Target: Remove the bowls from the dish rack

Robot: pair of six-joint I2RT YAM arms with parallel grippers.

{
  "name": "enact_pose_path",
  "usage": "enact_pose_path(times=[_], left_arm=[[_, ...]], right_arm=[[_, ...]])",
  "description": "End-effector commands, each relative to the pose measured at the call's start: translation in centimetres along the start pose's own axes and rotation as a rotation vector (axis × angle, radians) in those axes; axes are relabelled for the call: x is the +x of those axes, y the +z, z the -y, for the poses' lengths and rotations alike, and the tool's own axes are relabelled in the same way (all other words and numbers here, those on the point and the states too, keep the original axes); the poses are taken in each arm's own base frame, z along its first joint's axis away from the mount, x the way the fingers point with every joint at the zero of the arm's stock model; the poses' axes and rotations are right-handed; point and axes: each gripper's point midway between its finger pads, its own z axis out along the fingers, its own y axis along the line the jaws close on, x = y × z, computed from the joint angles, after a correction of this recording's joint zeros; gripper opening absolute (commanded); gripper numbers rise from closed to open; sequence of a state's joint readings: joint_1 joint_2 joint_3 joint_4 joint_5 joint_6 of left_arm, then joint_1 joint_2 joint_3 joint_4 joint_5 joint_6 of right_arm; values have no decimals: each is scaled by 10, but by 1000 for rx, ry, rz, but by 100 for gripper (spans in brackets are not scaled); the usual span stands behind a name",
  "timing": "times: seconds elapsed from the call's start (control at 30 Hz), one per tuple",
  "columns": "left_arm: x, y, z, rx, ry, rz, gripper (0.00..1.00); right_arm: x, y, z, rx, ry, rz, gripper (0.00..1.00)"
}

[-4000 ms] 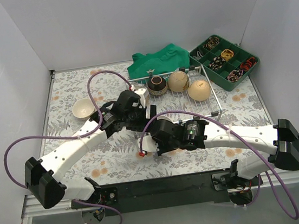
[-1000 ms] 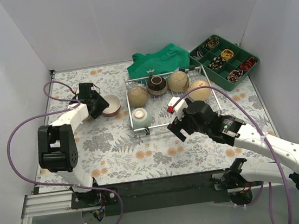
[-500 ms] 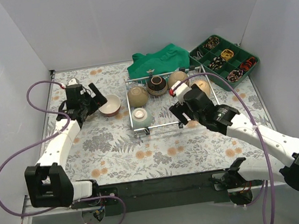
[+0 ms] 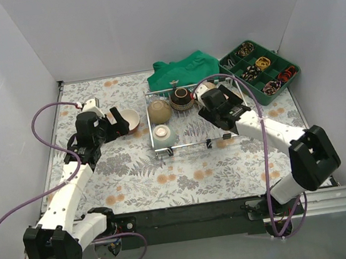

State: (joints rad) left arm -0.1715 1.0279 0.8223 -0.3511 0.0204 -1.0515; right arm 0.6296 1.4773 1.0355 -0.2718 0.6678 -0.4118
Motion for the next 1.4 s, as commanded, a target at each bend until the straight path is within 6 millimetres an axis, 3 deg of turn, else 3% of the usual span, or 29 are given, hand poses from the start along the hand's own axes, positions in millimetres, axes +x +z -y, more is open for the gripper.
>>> enact_pose_path(times=[0.0, 0.13, 0.33, 0.63, 0.97, 1.13, 1.37], left_arm=[[-6, -8, -2, -26, 70, 56, 98], [-8, -10, -7, -67, 80, 74, 98], [-7, -10, -6, -66, 88, 74, 98], [-7, -10, -6, -68, 90, 77, 98], [-6, -9, -4, -55, 92, 76, 98], [-5, -9, -5, -54, 91, 76, 98], [-5, -9, -4, -52, 93, 78, 98]], right_arm=[[-30, 20, 30, 124, -24, 36, 99], [-27, 45, 21, 122, -83, -3, 99], [-18, 67, 11, 123, -131, -42, 99], [-2, 89, -2, 130, -179, -69, 98], [19, 98, -6, 188, -230, -122, 99], [19, 93, -8, 192, -235, -119, 90], [3, 81, -9, 187, -212, -75, 69]])
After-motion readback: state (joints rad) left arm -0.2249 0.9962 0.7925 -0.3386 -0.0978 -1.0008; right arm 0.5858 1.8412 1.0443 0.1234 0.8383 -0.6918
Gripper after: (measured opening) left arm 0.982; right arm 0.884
